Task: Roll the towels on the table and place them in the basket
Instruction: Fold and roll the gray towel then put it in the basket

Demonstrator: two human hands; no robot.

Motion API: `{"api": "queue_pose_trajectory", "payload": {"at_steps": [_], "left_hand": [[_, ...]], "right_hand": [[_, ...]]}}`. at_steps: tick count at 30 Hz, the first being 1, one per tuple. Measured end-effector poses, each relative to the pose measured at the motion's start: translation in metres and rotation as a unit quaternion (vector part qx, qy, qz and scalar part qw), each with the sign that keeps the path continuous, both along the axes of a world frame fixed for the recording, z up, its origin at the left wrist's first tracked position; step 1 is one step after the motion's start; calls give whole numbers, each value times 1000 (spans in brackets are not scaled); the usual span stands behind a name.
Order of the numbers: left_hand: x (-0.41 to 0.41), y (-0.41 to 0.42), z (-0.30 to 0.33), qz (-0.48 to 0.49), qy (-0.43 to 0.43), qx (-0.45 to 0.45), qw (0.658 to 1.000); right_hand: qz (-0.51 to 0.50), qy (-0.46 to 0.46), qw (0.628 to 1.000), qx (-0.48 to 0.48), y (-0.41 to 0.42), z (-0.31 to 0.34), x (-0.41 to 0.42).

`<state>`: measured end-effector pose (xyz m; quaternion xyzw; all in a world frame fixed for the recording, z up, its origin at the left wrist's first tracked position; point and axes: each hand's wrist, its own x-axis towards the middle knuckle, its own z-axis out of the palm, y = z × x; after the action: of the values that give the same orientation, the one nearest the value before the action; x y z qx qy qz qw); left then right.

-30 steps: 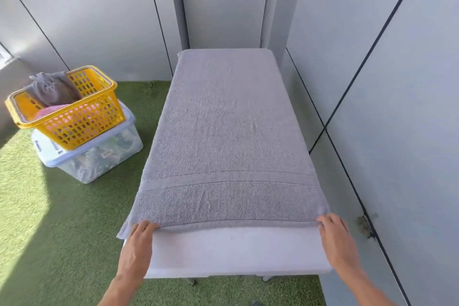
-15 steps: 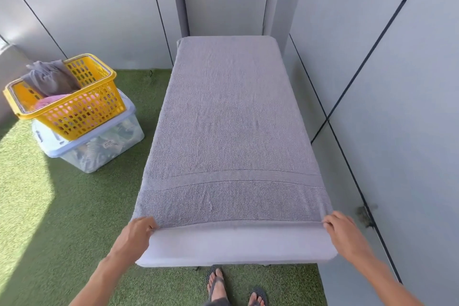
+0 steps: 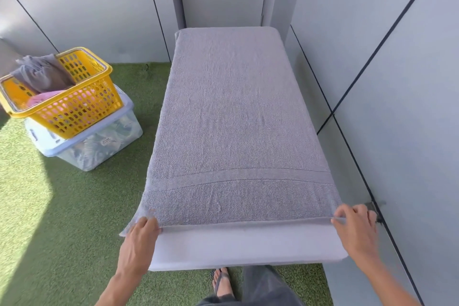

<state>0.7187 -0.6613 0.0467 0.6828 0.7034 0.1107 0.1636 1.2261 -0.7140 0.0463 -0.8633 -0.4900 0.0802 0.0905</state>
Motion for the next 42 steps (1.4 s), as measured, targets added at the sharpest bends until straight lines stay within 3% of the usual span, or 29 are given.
{"api": "queue_pose_trajectory", "payload": {"at_steps": [5, 10, 17, 21, 24, 28, 31, 34, 38, 42], "left_hand": [[-6, -15, -18, -34, -2, 59, 998], [-13, -26, -22, -88, 18, 98, 991], [-15, -1, -19, -67, 36, 71, 995], [-30, 12, -7, -78, -26, -33, 996], [-37, 39, 5, -49, -46, -183, 981], [-31, 65, 9, -1, -63, -223, 973], [-31, 61, 9, 21, -42, -157, 987], [-24, 34, 4, 3, -30, -34, 999], [-7, -7, -11, -19, 20, 47, 999], [-11, -17, -24, -32, 54, 63, 996]], "right_hand": [[83, 66, 992, 69, -14, -23, -2], [137, -1, 989, 59, -18, -25, 6], [152, -49, 985, 65, -3, -23, 15], [144, -34, 989, -7, -9, -13, 23], [148, 72, 981, -100, 5, -2, 39], [85, 194, 954, -210, 40, 13, 44], [38, 206, 957, -200, 45, 15, 39], [0, 173, 982, -69, 35, 14, 25], [59, 98, 993, 41, 8, -5, 5], [102, 19, 994, 21, -12, -23, 0]]}}
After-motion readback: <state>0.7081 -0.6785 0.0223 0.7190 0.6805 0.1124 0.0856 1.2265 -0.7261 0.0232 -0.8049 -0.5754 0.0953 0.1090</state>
